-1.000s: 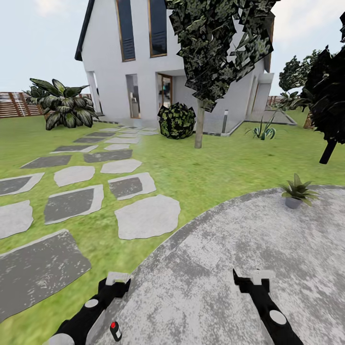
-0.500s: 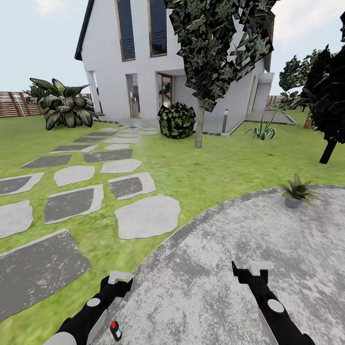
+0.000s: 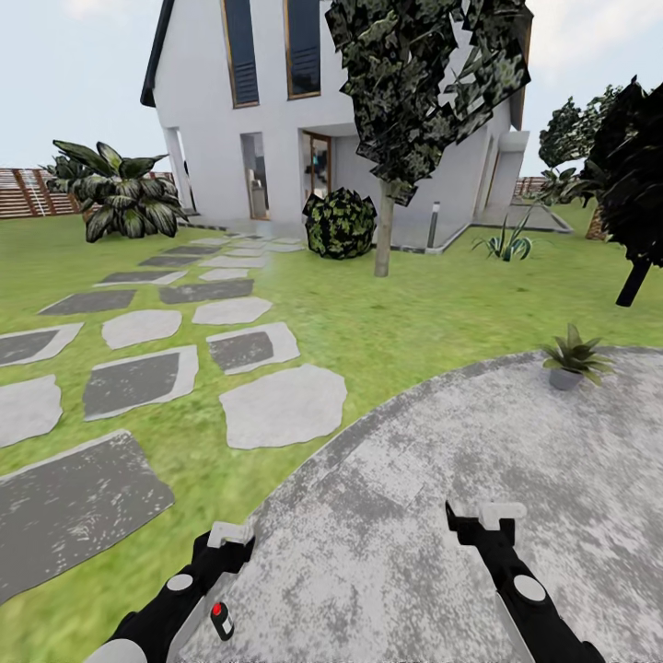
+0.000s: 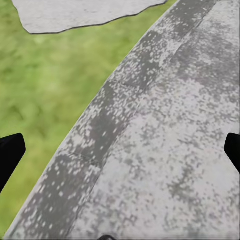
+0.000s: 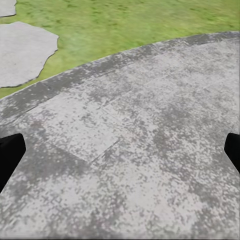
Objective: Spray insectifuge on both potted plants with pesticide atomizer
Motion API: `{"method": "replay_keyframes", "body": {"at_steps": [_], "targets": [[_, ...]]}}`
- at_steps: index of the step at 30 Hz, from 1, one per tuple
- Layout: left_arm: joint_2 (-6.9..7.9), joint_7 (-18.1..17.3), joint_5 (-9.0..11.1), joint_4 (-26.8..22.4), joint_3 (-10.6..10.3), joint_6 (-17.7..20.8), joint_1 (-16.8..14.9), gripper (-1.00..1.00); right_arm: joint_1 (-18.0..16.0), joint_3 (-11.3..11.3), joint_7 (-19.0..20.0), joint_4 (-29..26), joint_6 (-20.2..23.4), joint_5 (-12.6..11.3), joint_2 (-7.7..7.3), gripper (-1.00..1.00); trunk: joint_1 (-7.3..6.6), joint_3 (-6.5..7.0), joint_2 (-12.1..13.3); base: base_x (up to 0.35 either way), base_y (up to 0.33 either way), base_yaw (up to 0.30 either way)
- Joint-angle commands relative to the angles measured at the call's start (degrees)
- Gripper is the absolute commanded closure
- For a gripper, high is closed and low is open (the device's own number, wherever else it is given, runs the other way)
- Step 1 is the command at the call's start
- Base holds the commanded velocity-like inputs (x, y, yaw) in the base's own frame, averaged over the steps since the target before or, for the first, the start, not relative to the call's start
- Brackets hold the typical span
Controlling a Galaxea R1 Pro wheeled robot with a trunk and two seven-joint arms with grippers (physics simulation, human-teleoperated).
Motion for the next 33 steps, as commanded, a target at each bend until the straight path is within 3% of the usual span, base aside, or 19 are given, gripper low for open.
{"method": "replay_keyframes", "body": {"at_steps": [1, 19, 33], "targets": [[0.02, 0.04, -0.54, 0.04, -0.07, -0.26, -0.03, -1.0, -0.02, 0.1, -0.09, 0.08, -0.13, 0.09, -0.01, -1.0, 0.21, -0.24, -0.44, 0.0, 0.0, 0.0], [0.11, 0.08, -0.49, 0.04, -0.07, -0.39, -0.11, -1.0, 0.01, 0.16, 0.01, 0.37, -0.19, -0.03, 0.08, -1.0, 4.17, -3.49, -7.65, 0.0, 0.0, 0.0], [0.16, 0.14, -0.5, 0.05, -0.06, -0.55, -0.05, -1.0, -0.01, -0.04, -0.07, 0.52, -0.2, 0.0, 0.08, -1.0, 4.53, -7.2, -7.84, 0.0, 0.0, 0.0]]}}
